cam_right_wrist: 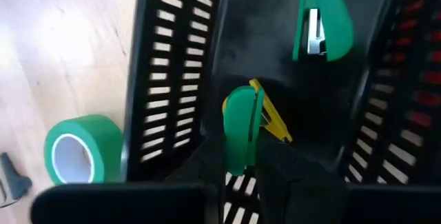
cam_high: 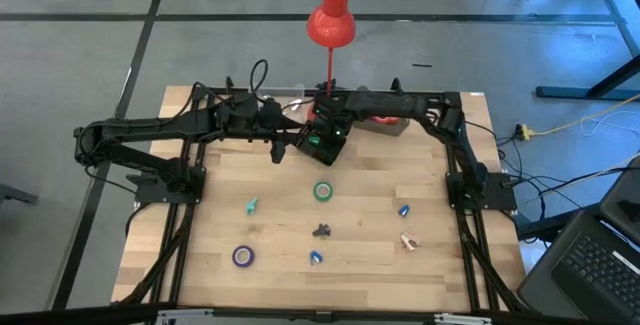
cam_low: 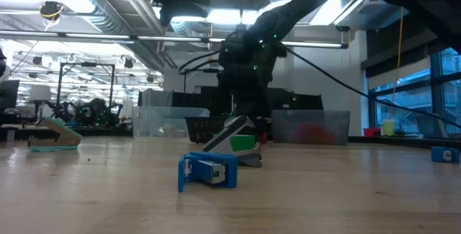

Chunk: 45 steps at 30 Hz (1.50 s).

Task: Pick and place Stapler, Stapler remover, tape
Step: Put the green stapler into the black bin, then put the light blue staple remover into the transparent bin

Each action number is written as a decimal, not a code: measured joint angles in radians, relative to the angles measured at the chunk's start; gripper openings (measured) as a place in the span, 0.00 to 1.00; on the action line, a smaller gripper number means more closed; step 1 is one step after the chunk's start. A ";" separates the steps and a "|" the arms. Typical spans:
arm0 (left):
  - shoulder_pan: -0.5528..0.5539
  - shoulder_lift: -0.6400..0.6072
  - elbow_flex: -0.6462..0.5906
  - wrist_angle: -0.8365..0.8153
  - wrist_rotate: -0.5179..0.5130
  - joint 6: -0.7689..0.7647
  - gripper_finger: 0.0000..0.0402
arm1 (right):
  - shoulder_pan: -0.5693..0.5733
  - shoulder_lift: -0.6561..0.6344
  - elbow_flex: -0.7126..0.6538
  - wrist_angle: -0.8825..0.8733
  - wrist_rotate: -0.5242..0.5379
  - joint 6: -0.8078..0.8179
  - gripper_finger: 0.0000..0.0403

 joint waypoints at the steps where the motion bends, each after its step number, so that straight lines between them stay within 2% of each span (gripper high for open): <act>1: 0.000 0.000 0.000 0.000 0.000 0.000 0.39 | 0.000 0.000 0.000 0.000 0.003 0.000 0.11; 4: 0.000 0.000 0.000 0.000 -0.001 0.000 0.39 | 0.000 -0.002 0.000 0.008 0.004 0.000 0.19; 11: 0.000 0.000 0.000 0.000 -0.002 -0.002 0.39 | -0.013 -0.006 0.055 -0.046 0.009 0.009 0.56; 15: 0.000 0.000 0.000 0.000 -0.002 -0.002 0.39 | -0.020 -0.018 0.138 -0.114 0.010 0.008 0.64; 19: -0.001 0.000 0.000 -0.013 0.010 -0.002 0.39 | -0.016 -0.075 0.226 -0.198 -0.001 -0.010 0.66; 24: -0.001 -0.019 0.000 -0.132 0.106 -0.044 0.39 | 0.038 -0.187 0.269 -0.375 -0.003 -0.030 0.64; 28: -0.001 -0.043 0.000 -0.299 0.148 -0.132 0.39 | 0.101 -0.311 0.240 -0.482 0.081 -0.004 0.62; 32: -0.002 -0.066 0.001 -0.495 0.137 -0.274 0.37 | 0.172 -0.448 0.147 -0.484 0.202 0.077 0.60; 35: -0.025 -0.081 0.001 -0.654 0.102 -0.449 0.32 | 0.215 -0.554 0.044 -0.482 0.272 0.163 0.58; 37: -0.052 -0.088 0.001 -0.740 0.123 -0.540 0.29 | 0.233 -0.621 -0.033 -0.482 0.299 0.229 0.57; 40: -0.102 -0.096 0.001 -0.805 0.184 -0.624 0.25 | 0.249 -0.708 -0.144 -0.478 0.326 0.322 0.57; 45: -0.161 -0.095 -0.009 -0.794 0.250 -0.759 0.23 | 0.253 -0.799 -0.297 -0.446 0.336 0.425 0.57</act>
